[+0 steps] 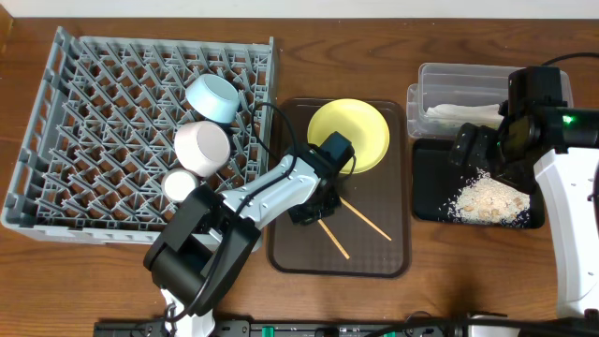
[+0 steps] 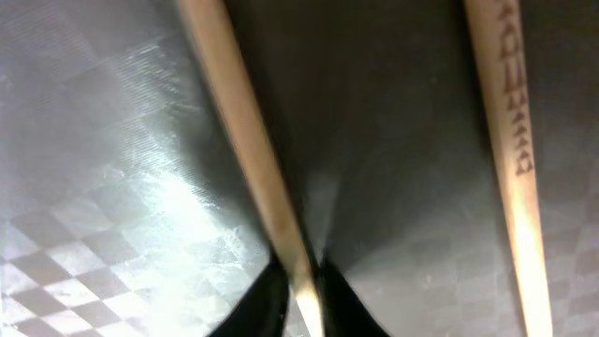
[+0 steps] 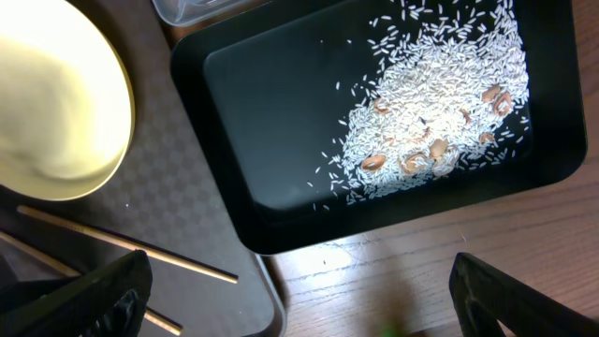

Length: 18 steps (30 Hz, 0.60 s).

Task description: Sort waste into correct bins and load items into the dishwasher

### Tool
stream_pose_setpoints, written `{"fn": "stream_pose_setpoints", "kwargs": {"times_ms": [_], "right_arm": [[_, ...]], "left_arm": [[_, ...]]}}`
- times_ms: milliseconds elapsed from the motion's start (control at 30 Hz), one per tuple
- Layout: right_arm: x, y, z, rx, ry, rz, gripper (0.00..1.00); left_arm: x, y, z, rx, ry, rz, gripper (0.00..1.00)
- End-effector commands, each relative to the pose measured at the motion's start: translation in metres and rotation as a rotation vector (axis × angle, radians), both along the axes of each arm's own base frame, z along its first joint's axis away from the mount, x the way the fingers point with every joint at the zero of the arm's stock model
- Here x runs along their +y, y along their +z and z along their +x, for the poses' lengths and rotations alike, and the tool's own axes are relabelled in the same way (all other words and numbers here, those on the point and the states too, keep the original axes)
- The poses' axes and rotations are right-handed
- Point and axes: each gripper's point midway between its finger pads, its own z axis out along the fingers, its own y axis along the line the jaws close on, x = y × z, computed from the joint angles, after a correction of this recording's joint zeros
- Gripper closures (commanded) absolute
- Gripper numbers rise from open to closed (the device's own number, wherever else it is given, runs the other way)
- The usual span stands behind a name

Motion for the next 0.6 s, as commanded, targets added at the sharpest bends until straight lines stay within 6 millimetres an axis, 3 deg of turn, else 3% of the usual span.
{"fn": "stream_pose_setpoints", "kwargs": {"times_ms": [0,367,567], "right_arm": [[-0.003,0.006,-0.001,-0.021,-0.004,-0.002,0.01],[-0.003,0.006,-0.001,-0.02,0.007,-0.005,0.01],[-0.003,0.006,-0.001,-0.021,0.007,-0.005,0.01]], "left_arm": [[0.004,-0.015,-0.006,0.031,-0.005,0.035,0.92],[0.007,-0.007,-0.001,0.019,-0.006,0.025,0.92],[0.012,0.039,0.024,-0.096,-0.145,-0.048,0.92]]}}
